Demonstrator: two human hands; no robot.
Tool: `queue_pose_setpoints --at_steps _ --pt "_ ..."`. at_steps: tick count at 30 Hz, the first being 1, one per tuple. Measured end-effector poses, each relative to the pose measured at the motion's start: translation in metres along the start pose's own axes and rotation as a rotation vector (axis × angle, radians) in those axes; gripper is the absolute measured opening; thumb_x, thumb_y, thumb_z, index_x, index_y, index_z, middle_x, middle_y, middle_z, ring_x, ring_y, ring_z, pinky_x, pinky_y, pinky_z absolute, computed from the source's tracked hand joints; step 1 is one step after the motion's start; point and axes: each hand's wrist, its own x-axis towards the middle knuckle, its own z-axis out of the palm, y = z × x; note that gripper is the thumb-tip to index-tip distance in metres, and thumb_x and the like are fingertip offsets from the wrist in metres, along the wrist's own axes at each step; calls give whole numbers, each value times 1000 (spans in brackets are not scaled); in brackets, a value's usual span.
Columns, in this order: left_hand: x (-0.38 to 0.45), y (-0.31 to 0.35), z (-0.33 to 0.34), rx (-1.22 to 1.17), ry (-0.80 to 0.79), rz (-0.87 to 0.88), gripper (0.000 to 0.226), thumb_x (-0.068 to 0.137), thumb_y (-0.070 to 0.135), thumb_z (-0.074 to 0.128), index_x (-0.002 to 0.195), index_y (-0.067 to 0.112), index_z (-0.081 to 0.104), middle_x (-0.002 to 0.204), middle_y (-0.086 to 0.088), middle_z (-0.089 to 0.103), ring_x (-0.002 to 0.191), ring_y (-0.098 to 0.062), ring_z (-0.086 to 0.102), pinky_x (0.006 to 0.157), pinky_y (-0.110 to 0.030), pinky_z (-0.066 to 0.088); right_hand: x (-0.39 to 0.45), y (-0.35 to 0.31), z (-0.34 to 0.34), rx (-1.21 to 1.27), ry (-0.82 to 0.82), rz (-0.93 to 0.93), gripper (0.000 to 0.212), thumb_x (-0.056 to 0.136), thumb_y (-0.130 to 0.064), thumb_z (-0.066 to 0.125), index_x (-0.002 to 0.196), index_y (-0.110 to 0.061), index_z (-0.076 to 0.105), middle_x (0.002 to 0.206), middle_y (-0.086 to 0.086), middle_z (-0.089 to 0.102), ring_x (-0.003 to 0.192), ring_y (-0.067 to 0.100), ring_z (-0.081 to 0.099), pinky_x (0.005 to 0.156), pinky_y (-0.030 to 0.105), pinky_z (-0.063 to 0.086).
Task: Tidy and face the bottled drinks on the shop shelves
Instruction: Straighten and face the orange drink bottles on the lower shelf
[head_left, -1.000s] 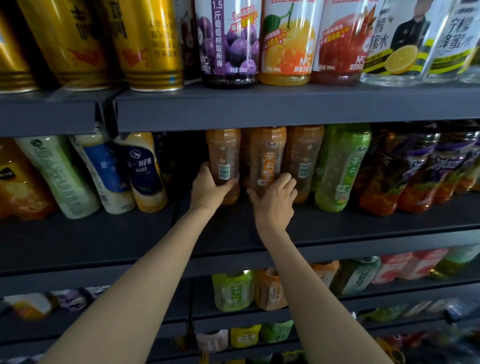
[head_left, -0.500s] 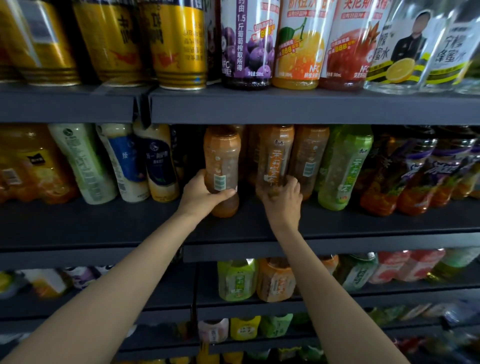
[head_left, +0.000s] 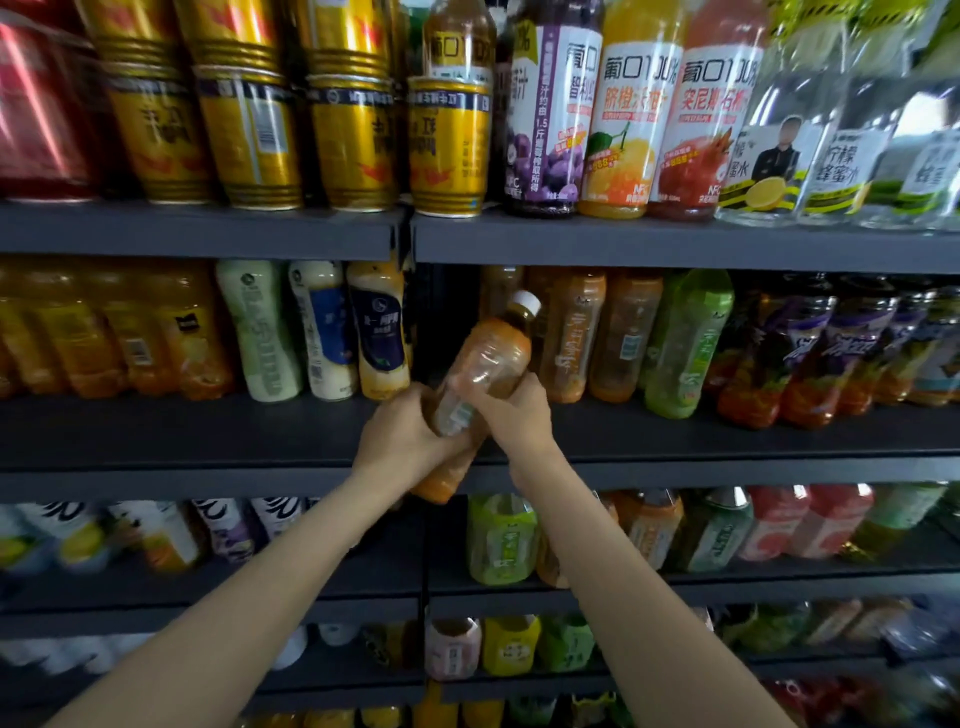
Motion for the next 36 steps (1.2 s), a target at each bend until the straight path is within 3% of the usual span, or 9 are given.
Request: queue_pose_setpoints --at_steps 2,5,9,12,14,20,24,27,36 --pt "-4 -1 -12 -58 -105 27 52 72 46 74 111 19 52 98 9 54 92 -10 53 71 -23 42 -8 -1 -6 141 -2 76 80 57 -44 85 121 -8 53 112 7 65 102 24 64 86 41 56" --pt "-9 -3 -32 -322 -368 -54 44 78 44 67 115 25 53 103 16 57 97 -2 55 72 -10 43 -17 -12 -26 312 -74 73 49 78 -22 76 120 -7 54 111 9 66 100 23 65 87 37 55" --pt "-23 -10 -36 -757 -631 -234 62 67 39 69 122 11 55 113 -7 67 105 -17 64 89 -32 53 -33 -30 -42 329 -197 -32 42 84 -15 68 122 -8 52 116 10 65 106 24 64 86 35 55" --pt "-33 0 -29 -691 -558 -160 58 72 32 71 122 10 52 111 -5 65 98 -15 66 79 -24 55 -42 -33 -46 277 -232 -58 40 87 -16 64 125 -8 52 118 9 64 106 22 64 88 35 55" --pt "-37 5 -25 -443 -386 -45 50 76 34 73 116 13 50 107 2 61 91 -10 61 67 -15 49 -48 -36 -45 193 -200 -44 41 86 -21 66 123 -9 53 118 9 64 106 20 63 87 34 54" --pt "-42 -1 -16 120 8 293 68 68 46 77 121 21 43 115 4 44 109 -14 40 82 -25 34 -56 -24 -34 318 41 116 59 76 -26 78 123 -9 48 119 9 60 108 23 58 77 31 53" --pt "-34 -8 -28 -208 -281 162 57 73 36 76 120 21 47 114 3 53 107 -12 52 83 -22 43 -58 -17 -42 234 20 19 56 74 -20 79 124 -11 53 114 7 66 107 23 62 90 38 52" --pt "-32 -14 -32 -361 -445 91 52 79 22 72 124 14 48 114 1 58 110 -15 56 80 -16 47 -63 -21 -47 39 -94 -175 53 72 -14 80 118 -12 55 109 5 68 102 20 65 86 35 54" --pt "-39 -9 -32 -446 -525 80 57 73 26 76 123 27 49 115 6 63 108 -8 58 92 -24 48 -67 -20 -44 10 -338 -246 59 68 -15 79 121 -9 53 112 10 67 104 24 65 91 39 53"
